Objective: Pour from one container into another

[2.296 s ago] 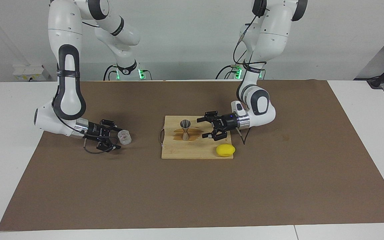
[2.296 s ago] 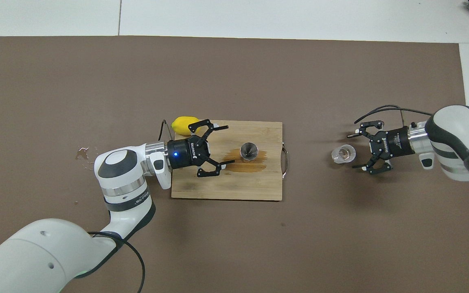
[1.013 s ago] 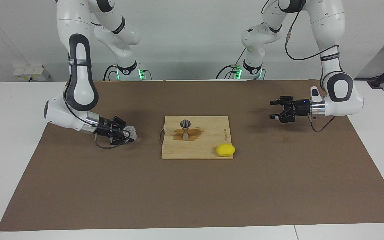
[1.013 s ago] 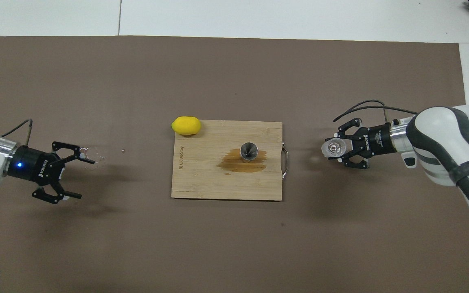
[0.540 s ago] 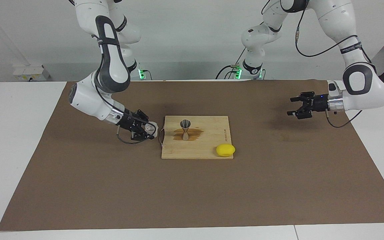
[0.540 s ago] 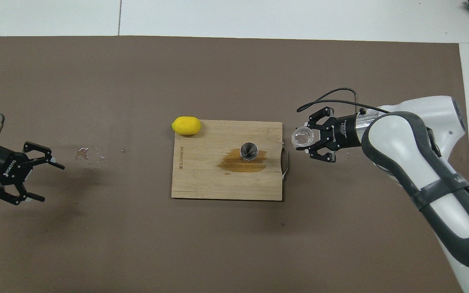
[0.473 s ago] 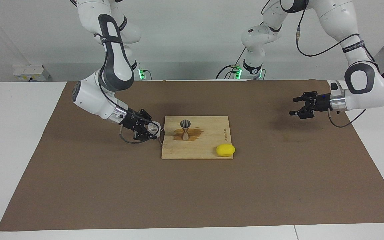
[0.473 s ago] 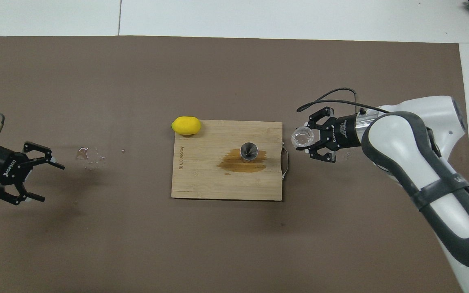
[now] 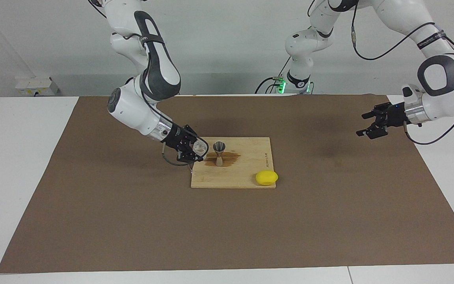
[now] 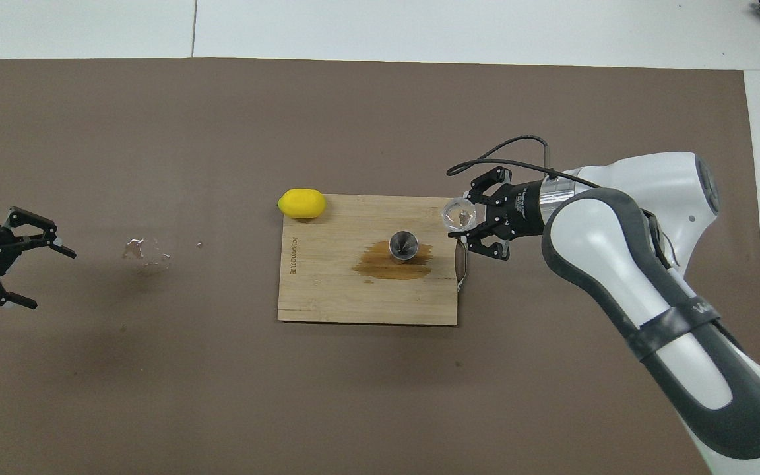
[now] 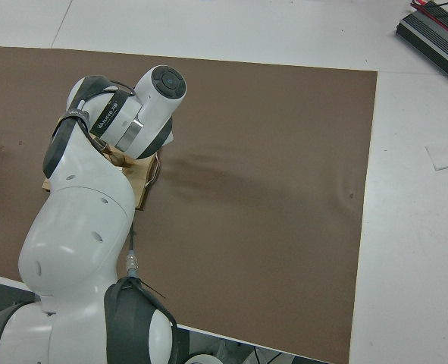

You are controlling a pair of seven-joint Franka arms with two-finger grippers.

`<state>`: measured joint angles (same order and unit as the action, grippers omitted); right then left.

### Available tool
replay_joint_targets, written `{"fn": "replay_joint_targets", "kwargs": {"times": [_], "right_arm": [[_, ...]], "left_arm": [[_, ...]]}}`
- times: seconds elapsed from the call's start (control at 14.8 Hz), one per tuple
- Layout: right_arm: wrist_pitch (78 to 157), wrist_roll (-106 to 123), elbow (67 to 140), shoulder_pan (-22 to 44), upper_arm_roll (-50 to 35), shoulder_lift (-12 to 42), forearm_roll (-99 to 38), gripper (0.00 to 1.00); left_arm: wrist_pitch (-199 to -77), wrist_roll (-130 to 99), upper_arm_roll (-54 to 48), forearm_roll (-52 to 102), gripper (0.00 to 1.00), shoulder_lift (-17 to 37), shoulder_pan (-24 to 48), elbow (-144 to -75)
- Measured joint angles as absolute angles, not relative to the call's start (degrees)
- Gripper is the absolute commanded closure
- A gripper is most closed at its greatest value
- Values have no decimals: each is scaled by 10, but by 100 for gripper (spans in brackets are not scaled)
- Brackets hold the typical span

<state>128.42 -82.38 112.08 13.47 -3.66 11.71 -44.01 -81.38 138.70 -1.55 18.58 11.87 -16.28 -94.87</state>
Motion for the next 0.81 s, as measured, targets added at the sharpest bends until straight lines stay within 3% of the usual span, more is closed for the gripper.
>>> {"fn": "replay_joint_targets", "kwargs": {"times": [0.81], "right_arm": [[1295,-923,1094,191,-37,120,-191,100]], "left_arm": [[-821,993,-24,104,0,21,-55,-873]]}}
